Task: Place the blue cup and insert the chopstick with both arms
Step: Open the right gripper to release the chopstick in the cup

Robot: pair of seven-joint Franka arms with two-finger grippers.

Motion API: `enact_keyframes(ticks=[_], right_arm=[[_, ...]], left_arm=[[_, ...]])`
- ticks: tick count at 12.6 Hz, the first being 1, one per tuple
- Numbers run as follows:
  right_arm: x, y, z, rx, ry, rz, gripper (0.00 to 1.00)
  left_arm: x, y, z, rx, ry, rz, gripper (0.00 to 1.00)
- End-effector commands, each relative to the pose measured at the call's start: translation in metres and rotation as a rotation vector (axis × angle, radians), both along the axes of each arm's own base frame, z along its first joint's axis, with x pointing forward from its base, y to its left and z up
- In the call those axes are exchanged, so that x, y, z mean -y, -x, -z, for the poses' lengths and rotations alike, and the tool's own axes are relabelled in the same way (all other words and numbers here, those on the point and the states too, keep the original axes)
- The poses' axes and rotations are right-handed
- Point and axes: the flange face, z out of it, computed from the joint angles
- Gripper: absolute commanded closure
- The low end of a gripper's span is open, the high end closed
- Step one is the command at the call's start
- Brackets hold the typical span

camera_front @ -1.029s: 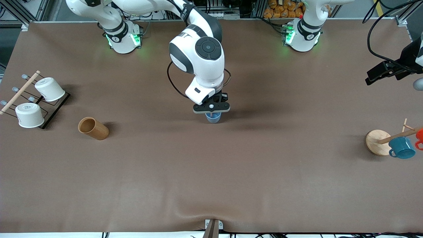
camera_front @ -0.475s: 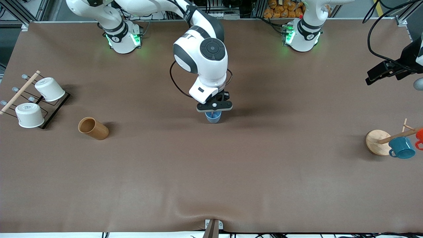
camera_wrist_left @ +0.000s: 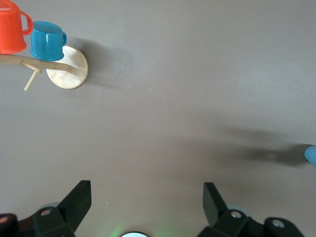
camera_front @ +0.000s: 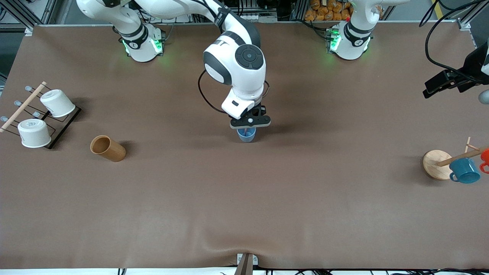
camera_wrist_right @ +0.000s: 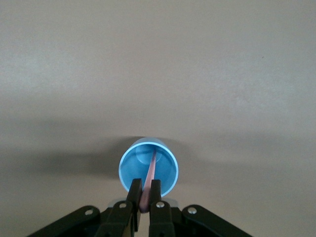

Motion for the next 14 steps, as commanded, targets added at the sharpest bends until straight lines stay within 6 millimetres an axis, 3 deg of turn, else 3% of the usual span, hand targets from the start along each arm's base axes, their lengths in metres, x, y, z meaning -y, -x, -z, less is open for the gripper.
enact_keyframes(ticks=[1, 6, 9, 12, 14], right_arm=[[0.0, 0.0, -0.003, 0.029, 0.011, -0.008, 0.0], [0.005, -0.005, -0.009, 0.031, 0.008, 0.006, 0.0], [0.011, -0.009, -0.028, 0.051, -0.008, 0.026, 0.0], [0.055, -0.036, -0.066, 0.052, -0.006, 0.04, 0.0], [0.099, -0.057, -0.095, 0.034, 0.016, -0.035, 0.0]], left_arm=[[-0.002, 0.003, -0.008, 0.002, 0.007, 0.016, 0.0], [-0.002, 0.002, -0.008, 0.004, 0.005, 0.016, 0.0], [-0.002, 0.002, -0.008, 0.005, 0.005, 0.017, 0.0], [-0.002, 0.002, -0.009, 0.007, 0.004, 0.017, 0.0], [-0.002, 0.002, -0.01, 0.008, 0.005, 0.017, 0.0]])
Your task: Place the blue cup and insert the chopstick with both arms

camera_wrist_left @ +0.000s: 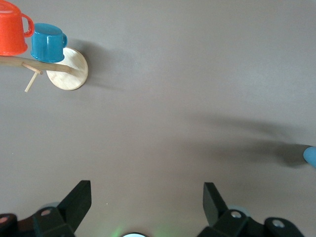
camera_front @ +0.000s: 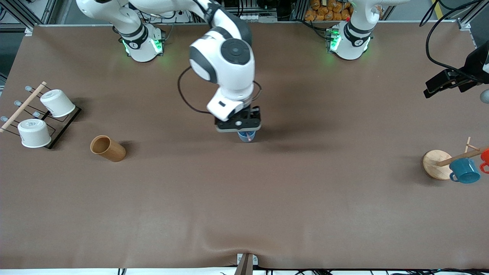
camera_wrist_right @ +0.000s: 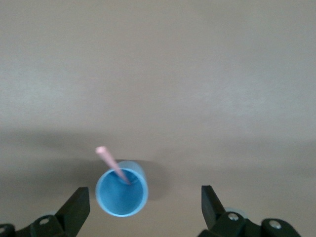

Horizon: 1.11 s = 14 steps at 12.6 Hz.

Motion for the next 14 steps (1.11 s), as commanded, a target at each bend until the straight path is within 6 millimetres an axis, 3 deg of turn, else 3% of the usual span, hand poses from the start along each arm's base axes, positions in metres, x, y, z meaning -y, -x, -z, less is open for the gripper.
enact_keyframes(ticks=[1, 3, 4, 6, 7, 8, 9, 10, 11, 14], right_arm=[[0.069, -0.025, -0.044, -0.031, 0.029, -0.08, 0.0], [0.137, -0.046, -0.073, -0.086, 0.04, -0.145, 0.0], [0.182, -0.058, -0.087, -0.11, 0.05, -0.132, 0.0], [0.287, -0.086, -0.103, -0.154, 0.009, -0.123, 0.0], [0.349, -0.099, -0.103, -0.181, -0.051, -0.134, 0.0], [0.398, -0.103, -0.104, -0.195, -0.096, -0.136, 0.0], [0.43, -0.097, -0.116, -0.199, -0.106, -0.117, 0.0], [0.446, -0.085, -0.129, -0.203, -0.105, -0.093, 0.0], [0.458, -0.069, -0.143, -0.201, -0.104, -0.074, 0.0], [0.486, -0.01, -0.161, -0.152, -0.094, -0.012, 0.0]], left_arm=[[-0.002, 0.002, -0.006, 0.0, 0.005, 0.016, 0.0], [-0.001, 0.002, -0.006, 0.0, 0.005, 0.018, 0.0], [0.0, 0.002, -0.006, 0.0, 0.005, 0.02, 0.0], [0.001, 0.002, -0.006, 0.0, 0.005, 0.021, 0.0], [0.001, 0.002, -0.005, -0.003, 0.006, 0.021, 0.0], [0.003, 0.002, -0.004, -0.004, 0.005, 0.026, 0.0], [0.006, 0.001, -0.004, -0.006, 0.005, 0.029, 0.0], [0.006, 0.001, -0.002, -0.009, 0.001, 0.03, 0.0], [0.007, 0.001, -0.002, -0.009, 0.001, 0.032, 0.0], [0.007, 0.0, -0.003, -0.007, -0.002, 0.031, 0.0]])
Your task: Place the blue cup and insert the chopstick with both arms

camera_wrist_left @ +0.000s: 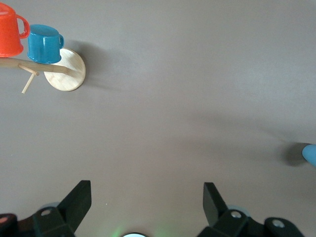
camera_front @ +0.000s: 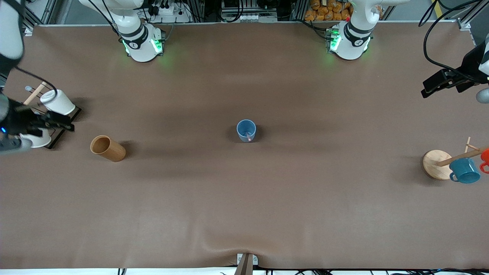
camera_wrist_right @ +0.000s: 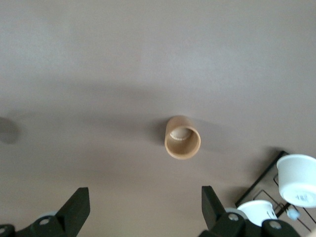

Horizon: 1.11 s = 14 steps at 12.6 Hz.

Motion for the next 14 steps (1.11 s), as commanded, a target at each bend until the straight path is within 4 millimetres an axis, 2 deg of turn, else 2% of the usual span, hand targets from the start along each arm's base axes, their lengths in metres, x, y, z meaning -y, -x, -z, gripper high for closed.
enact_keyframes(ticks=[1, 3, 4, 6, 11, 14], right_arm=[[0.005, 0.065, -0.013, 0.044, 0.001, 0.044, 0.0], [0.019, 0.066, -0.021, 0.05, 0.004, 0.144, 0.0], [0.011, 0.068, -0.025, 0.041, 0.008, 0.197, 0.0], [0.006, 0.074, -0.028, -0.01, 0.021, 0.246, 0.0], [0.017, 0.073, -0.046, 0.023, 0.037, 0.158, 0.0], [0.004, 0.067, -0.05, 0.061, 0.055, 0.141, 0.0]], left_arm=[[0.0, 0.0, -0.003, -0.006, -0.003, 0.017, 0.0], [-0.003, 0.0, -0.006, 0.0, 0.003, 0.01, 0.0], [-0.003, 0.0, -0.012, 0.014, 0.007, 0.008, 0.0], [-0.003, 0.0, -0.012, 0.014, 0.007, 0.01, 0.0], [0.002, 0.002, -0.01, -0.002, 0.006, 0.019, 0.0], [0.004, -0.002, -0.001, -0.019, 0.008, 0.059, 0.0]])
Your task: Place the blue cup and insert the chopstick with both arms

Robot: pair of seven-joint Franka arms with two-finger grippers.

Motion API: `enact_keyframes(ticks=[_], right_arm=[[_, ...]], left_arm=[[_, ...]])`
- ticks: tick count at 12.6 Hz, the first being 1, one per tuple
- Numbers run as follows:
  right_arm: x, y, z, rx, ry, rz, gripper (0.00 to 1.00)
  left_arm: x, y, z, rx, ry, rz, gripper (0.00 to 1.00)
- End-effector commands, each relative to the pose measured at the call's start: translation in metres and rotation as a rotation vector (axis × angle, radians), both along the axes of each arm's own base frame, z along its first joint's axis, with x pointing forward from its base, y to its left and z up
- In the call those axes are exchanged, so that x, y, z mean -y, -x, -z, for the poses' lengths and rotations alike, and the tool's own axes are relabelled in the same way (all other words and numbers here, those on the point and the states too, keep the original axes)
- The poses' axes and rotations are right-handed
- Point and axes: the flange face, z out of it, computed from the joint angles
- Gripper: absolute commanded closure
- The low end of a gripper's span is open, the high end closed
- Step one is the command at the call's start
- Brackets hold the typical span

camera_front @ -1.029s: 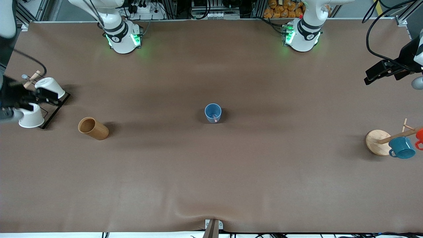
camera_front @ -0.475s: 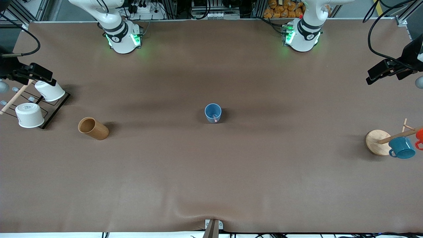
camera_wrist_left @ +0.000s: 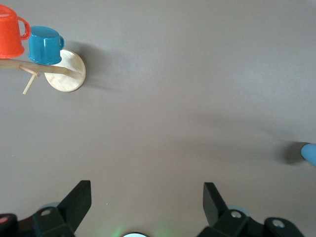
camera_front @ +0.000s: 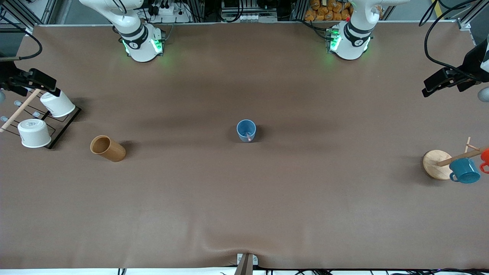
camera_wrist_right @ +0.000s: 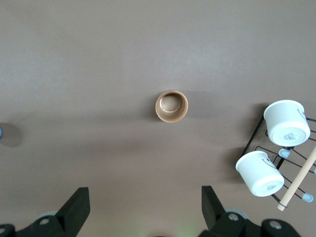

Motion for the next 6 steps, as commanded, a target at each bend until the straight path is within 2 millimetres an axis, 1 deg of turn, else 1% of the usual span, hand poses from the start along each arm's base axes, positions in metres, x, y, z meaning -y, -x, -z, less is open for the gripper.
enact_keyframes(ticks=[1, 3, 5, 6], right_arm=[[-0.007, -0.002, -0.006, 0.019, 0.025, -0.025, 0.0], [-0.001, -0.002, -0.009, 0.026, 0.048, -0.024, 0.0], [0.013, 0.0, -0.014, 0.028, 0.033, 0.003, 0.0], [0.016, 0.0, -0.016, 0.032, 0.031, 0.011, 0.0]], left_arm=[[0.001, -0.003, 0.003, -0.018, 0.008, 0.056, 0.0], [0.001, -0.002, 0.001, -0.015, 0.01, 0.063, 0.0], [0.002, -0.002, -0.001, -0.012, 0.01, 0.064, 0.0], [0.002, -0.002, -0.001, -0.012, 0.01, 0.064, 0.0]])
